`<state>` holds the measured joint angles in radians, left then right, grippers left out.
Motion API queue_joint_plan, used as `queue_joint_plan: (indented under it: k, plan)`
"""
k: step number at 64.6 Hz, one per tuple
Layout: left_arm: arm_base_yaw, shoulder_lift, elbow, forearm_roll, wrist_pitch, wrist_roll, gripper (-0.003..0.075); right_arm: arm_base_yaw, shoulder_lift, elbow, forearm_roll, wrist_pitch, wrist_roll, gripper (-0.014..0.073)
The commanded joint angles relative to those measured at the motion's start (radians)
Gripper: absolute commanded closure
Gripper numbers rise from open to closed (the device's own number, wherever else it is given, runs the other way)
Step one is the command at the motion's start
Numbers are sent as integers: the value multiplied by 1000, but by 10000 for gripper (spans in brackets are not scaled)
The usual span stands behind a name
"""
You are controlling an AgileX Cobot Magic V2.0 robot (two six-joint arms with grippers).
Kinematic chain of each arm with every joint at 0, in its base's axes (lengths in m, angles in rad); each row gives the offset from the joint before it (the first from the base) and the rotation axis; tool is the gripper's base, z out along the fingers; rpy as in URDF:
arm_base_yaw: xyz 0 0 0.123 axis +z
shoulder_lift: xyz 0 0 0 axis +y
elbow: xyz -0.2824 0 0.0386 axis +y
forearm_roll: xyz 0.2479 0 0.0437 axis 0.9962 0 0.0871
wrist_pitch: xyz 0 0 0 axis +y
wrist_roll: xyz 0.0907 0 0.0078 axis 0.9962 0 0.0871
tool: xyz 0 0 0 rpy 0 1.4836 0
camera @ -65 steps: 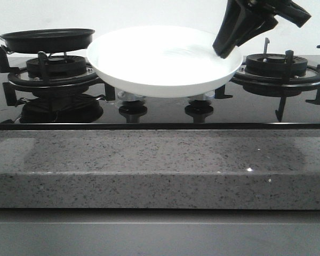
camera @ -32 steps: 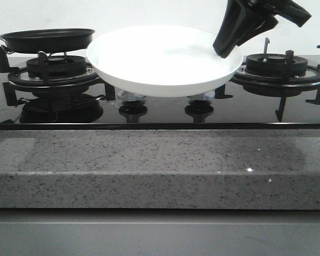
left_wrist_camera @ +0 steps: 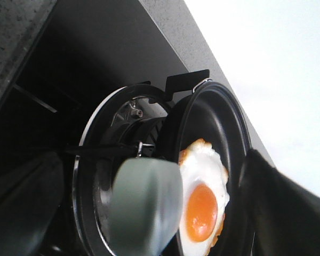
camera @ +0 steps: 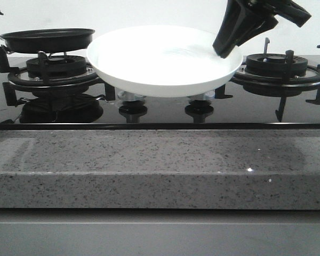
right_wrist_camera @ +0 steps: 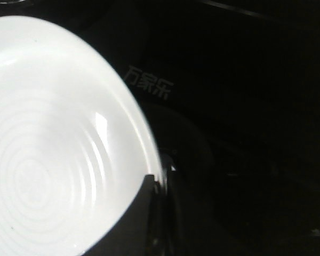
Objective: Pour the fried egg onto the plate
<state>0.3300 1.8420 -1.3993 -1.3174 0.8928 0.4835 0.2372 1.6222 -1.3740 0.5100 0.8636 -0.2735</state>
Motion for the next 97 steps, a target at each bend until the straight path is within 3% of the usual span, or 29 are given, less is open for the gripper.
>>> queue_joint_plan:
  k: [1, 39, 60, 75, 97]
  plan:
    - [3, -48, -34, -80, 0, 3, 153, -1, -51, -27, 40, -39, -8, 653]
    - [3, -48, -34, -82, 0, 3, 741, -1, -51, -27, 40, -39, -8, 653]
    - [3, -73, -48, -314, 103, 7, 739, -1, -51, -27, 40, -39, -8, 653]
    - [-12, -169, -60, -283, 110, 76, 739, -1, -51, -27, 40, -39, -8, 653]
    - [-160, -348, -56, -99, 36, 140, 739, -1, -51, -27, 40, -39, -8, 653]
